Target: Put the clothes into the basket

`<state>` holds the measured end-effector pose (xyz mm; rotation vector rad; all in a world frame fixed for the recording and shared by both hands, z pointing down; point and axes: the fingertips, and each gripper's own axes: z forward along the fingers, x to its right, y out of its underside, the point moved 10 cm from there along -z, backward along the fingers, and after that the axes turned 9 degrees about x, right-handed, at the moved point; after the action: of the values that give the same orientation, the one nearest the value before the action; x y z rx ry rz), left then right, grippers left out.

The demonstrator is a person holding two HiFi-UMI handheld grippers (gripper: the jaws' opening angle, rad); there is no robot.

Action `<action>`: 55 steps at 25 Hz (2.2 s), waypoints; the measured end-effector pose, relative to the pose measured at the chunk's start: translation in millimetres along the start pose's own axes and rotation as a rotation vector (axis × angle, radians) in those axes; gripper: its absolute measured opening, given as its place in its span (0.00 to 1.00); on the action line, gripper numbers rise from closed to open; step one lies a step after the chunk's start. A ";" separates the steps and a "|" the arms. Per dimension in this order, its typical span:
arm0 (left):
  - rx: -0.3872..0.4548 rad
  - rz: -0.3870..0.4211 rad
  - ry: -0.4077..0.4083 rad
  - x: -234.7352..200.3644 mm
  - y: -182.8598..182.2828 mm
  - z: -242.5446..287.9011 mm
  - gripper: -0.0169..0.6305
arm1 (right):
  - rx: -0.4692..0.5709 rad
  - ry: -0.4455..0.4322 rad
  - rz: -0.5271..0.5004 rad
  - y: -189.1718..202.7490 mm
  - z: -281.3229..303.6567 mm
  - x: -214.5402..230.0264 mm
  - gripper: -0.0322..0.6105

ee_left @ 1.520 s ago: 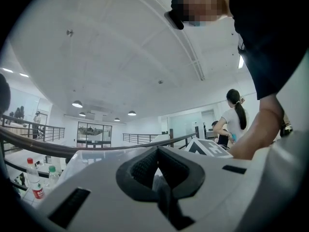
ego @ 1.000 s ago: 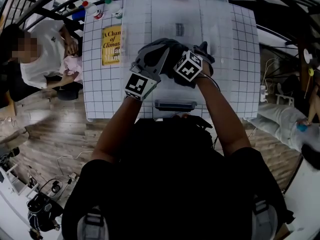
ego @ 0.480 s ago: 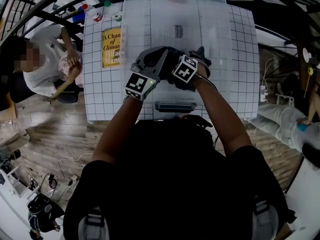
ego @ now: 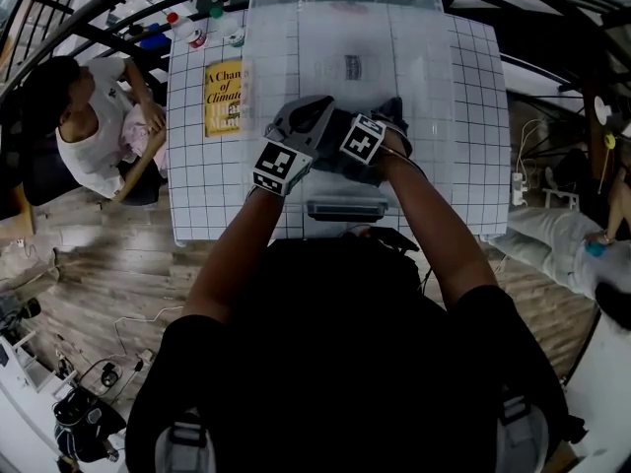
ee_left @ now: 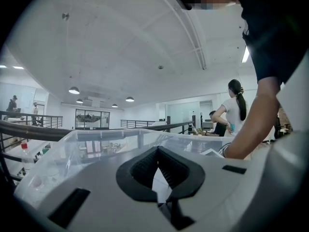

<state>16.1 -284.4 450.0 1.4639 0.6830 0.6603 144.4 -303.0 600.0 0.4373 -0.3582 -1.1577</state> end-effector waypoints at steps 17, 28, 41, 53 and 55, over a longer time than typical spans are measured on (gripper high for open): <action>0.015 -0.025 -0.053 -10.6 0.0 -5.7 0.03 | 0.094 0.070 -0.003 -10.7 -38.1 9.3 0.66; 0.052 -0.021 -0.031 -3.4 -33.0 -11.1 0.03 | 0.237 0.118 -0.006 -23.0 -119.2 5.1 0.66; 0.146 -0.041 0.056 23.7 -103.1 -34.4 0.03 | 0.950 0.200 0.227 -27.5 -244.2 -19.3 0.37; 0.090 -0.055 0.120 57.2 -113.8 -67.5 0.03 | 1.145 0.247 0.228 -30.1 -271.3 -76.8 0.08; 0.086 -0.058 0.123 60.7 -112.2 -71.3 0.03 | 1.152 0.248 0.219 -31.3 -269.8 -84.0 0.08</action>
<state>0.2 -192.5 337.4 1.4857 0.8552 0.6879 220.5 -195.9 347.8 1.4862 -0.8214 -0.5714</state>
